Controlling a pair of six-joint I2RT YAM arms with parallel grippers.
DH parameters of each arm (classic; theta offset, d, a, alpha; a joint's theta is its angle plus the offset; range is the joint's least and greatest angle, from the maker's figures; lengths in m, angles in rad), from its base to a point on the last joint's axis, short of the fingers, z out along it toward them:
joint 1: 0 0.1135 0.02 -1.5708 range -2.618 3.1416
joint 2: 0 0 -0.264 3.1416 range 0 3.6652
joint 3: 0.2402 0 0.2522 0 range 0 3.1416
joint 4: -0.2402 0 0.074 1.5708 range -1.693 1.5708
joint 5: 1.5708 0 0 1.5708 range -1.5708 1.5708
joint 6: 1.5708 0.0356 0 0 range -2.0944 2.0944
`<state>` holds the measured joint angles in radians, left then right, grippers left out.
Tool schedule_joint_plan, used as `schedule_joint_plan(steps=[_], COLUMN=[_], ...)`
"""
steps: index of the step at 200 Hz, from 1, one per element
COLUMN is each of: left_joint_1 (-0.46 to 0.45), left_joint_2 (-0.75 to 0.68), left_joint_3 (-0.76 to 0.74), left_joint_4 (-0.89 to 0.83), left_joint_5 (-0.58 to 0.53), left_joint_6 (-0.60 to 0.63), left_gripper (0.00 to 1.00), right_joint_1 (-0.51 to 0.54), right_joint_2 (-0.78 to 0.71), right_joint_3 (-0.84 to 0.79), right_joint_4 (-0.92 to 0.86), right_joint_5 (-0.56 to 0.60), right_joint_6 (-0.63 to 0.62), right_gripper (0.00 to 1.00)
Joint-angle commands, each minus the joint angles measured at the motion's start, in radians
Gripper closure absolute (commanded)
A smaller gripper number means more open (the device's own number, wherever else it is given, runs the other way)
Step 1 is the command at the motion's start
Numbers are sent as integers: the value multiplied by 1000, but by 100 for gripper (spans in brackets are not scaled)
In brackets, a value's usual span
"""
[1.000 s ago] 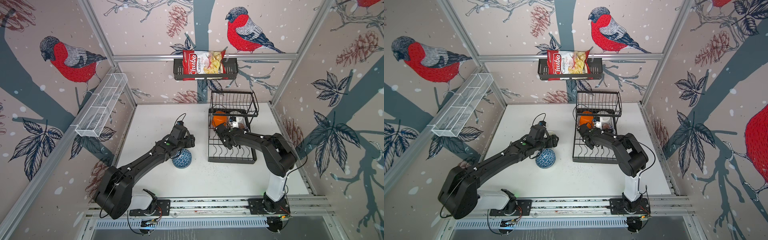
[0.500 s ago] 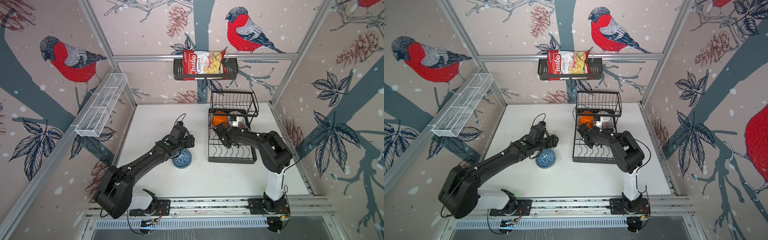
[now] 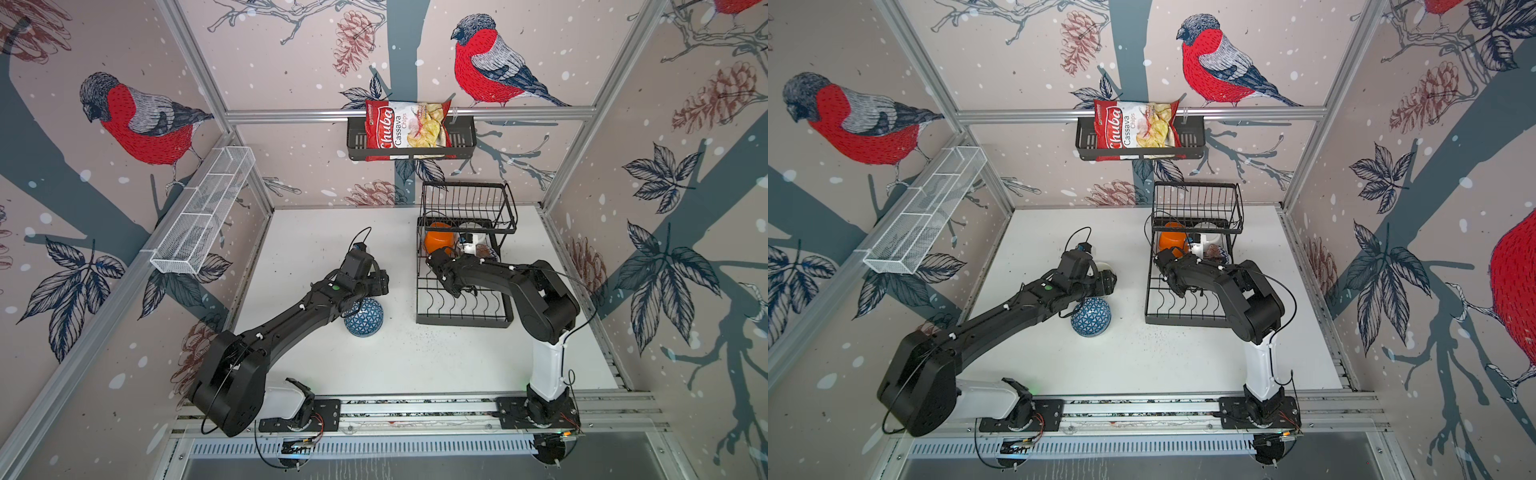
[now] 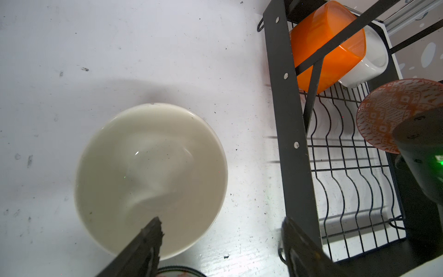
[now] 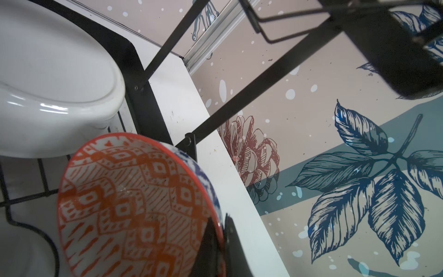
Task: Load the bowls into the dish rack
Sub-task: 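Carry the patterned bowl into the rack beside the white bowl with right gripper, then lower the patterned bowl upright on its edge into the rack slots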
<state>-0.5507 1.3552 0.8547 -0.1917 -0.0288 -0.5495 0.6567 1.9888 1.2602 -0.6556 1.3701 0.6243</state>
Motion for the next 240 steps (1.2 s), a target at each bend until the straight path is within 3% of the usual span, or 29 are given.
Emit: schedule_joint_plan(steps=[1,37,108,173,240], left_joint_1=[2,4,6,9,10], left_joint_2=[2,1,1,4,4], left_joint_3=[2,-2,-5,-11,-16], left_joint_4=[-8,-8,-15,-10,-8], left_joint_5=[-11,-13,-20,-20,-20], left_joint_6=[13,10,14,14,15], left_gripper=[22,22,22,22,22], right_joint_1=[1,1,11,36,43], right_joint_2=[5,28,36,82,35], right_joint_3=[-8,-2,-1,34,2], right_joint_4=[83,121,109,-21,37], right_joint_5=[1,-8,-70,-109,-183], right_joint_6=[-71,-115,-90,48,35], right_gripper=[100,100,100,91,72])
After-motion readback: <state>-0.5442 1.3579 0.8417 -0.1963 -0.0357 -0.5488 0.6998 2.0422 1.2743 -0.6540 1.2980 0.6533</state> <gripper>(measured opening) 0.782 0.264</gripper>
